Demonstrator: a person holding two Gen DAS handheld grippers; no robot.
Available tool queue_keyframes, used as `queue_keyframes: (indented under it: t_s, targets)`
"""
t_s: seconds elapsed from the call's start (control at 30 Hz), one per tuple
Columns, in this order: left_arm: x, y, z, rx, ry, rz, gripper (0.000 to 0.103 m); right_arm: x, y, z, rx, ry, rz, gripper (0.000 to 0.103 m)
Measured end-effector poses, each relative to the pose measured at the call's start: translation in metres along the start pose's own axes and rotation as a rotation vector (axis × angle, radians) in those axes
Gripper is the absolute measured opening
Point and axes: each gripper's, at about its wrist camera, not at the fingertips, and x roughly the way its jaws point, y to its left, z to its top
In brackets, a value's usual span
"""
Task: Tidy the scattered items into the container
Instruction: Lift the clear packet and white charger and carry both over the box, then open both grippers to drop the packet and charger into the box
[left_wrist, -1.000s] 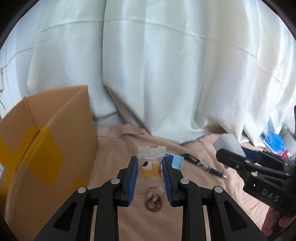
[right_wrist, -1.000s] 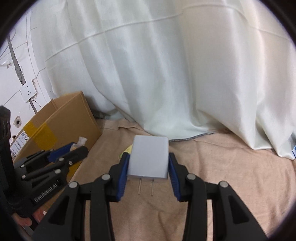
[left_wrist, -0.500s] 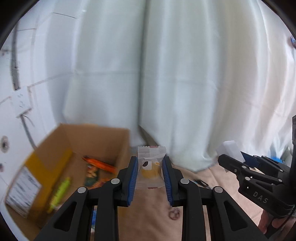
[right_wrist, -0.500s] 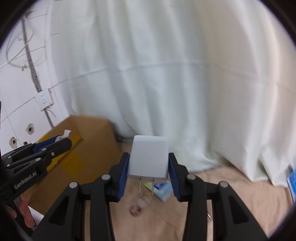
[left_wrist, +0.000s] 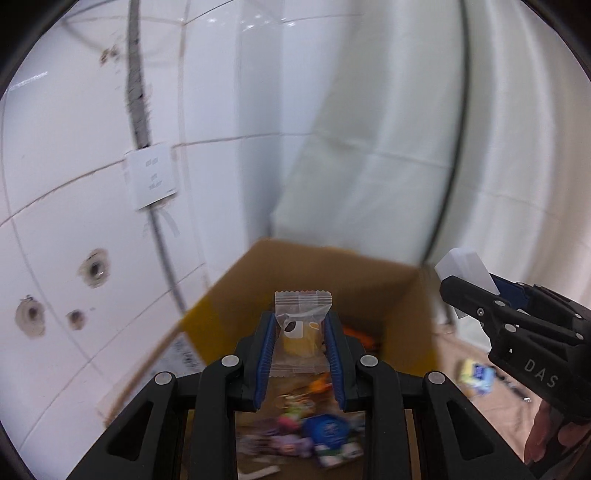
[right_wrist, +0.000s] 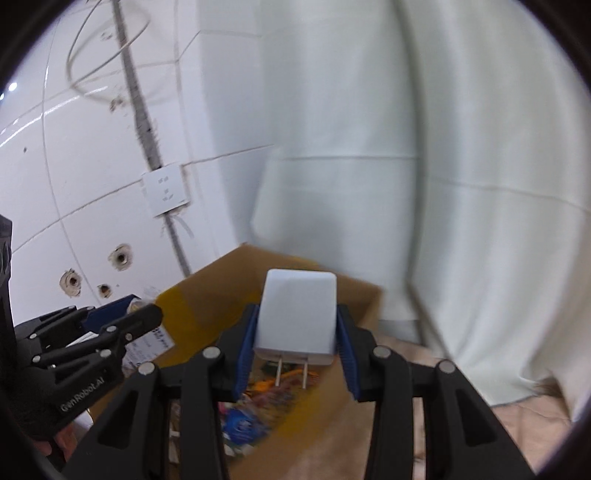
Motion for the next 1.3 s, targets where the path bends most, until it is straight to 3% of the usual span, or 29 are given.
queue_keyframes:
  t_s: [0.17,0.57,0.63,0.77,1.07,1.3]
  targets:
    - [0.016,0.024,-0.01,-0.023,0.052,-0.01,0.028,0.031,0.025,-0.008,-0.009,0.073,0.051,0.045]
    - [0.039,0.038,-0.02,-0.031,0.11,-0.044,0.028,0.056,0.034,-0.016,-0.001,0.166,0.041,0.046]
    - [0.041,0.039,-0.021,-0.031,0.116,-0.046,0.028,0.056,0.033,-0.017,0.008,0.165,0.023,0.047]
    - [0.044,0.041,-0.021,-0.035,0.122,-0.05,0.028,0.054,0.032,-0.016,0.02,0.16,0.01,0.06]
    - [0.045,0.041,-0.022,-0.036,0.133,-0.055,0.029,0.037,0.026,-0.009,0.035,0.111,-0.016,0.07]
    - [0.055,0.041,-0.024,-0.045,0.208,-0.034,0.03,0.027,0.023,-0.007,0.046,0.083,-0.027,0.077]
